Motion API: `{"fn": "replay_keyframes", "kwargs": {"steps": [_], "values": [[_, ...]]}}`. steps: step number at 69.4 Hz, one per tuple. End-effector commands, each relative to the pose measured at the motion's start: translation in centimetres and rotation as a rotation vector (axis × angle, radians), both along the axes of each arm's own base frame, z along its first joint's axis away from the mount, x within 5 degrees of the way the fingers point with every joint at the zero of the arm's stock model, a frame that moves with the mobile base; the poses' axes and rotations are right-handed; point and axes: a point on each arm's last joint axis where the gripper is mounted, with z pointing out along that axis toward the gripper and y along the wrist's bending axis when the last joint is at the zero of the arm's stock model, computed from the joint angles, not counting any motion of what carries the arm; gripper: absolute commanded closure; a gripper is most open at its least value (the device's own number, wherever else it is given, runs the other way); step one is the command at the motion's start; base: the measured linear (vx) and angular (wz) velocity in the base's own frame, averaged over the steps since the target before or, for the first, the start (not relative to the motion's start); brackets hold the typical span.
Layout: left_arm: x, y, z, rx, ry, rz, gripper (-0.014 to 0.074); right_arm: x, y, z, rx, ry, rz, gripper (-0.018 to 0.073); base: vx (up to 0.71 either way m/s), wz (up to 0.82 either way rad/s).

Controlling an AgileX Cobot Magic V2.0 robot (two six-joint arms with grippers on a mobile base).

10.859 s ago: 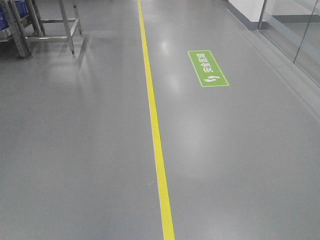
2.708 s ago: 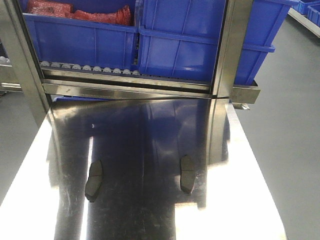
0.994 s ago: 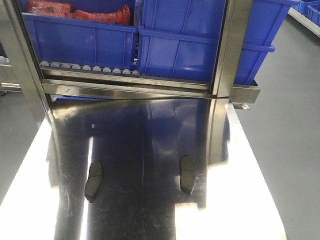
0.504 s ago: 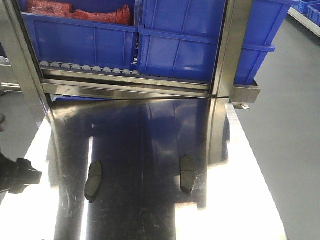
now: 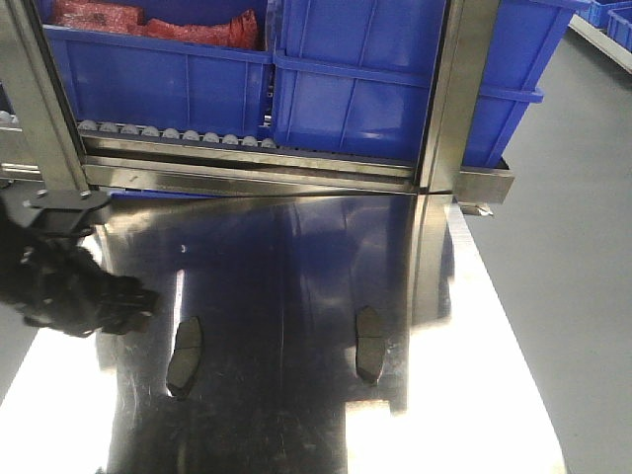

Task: Move and align brake pads A on conveyor
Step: 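Lower the open left gripper over the brake pad nearest it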

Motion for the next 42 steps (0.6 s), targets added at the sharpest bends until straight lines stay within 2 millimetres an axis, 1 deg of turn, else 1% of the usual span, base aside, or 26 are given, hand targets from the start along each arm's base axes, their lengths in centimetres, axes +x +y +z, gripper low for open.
{"fn": "replay_keyframes", "kwargs": {"steps": [1, 13, 23, 30, 42], "values": [[0.9, -2.2, 1.7, -0.035, -0.048, -0.024, 0.0136, 0.1, 0.0, 1.5, 0.003, -0.087, -0.005, 0.0096, 0.00, 0.00], [1.9, -5.3, -0.1, 0.030, 0.018, -0.060, 0.0136, 0.1, 0.0, 1.5, 0.003, -0.087, -0.005, 0.0096, 0.00, 0.00], [2.5, -7.1, -1.4, 0.066, 0.043, -0.035, 0.0136, 0.1, 0.0, 1.5, 0.003, -0.087, -0.005, 0.0096, 0.00, 0.00], [2.9, -7.8, -2.1, 0.074, 0.063, -0.025, 0.0136, 0.1, 0.0, 1.5, 0.003, -0.087, -0.005, 0.0096, 0.00, 0.00], [3.3, -7.8, -3.2, 0.085, 0.097, 0.039, 0.0134, 0.1, 0.0, 1.5, 0.004, -0.089, -0.005, 0.0096, 0.00, 0.00]]}}
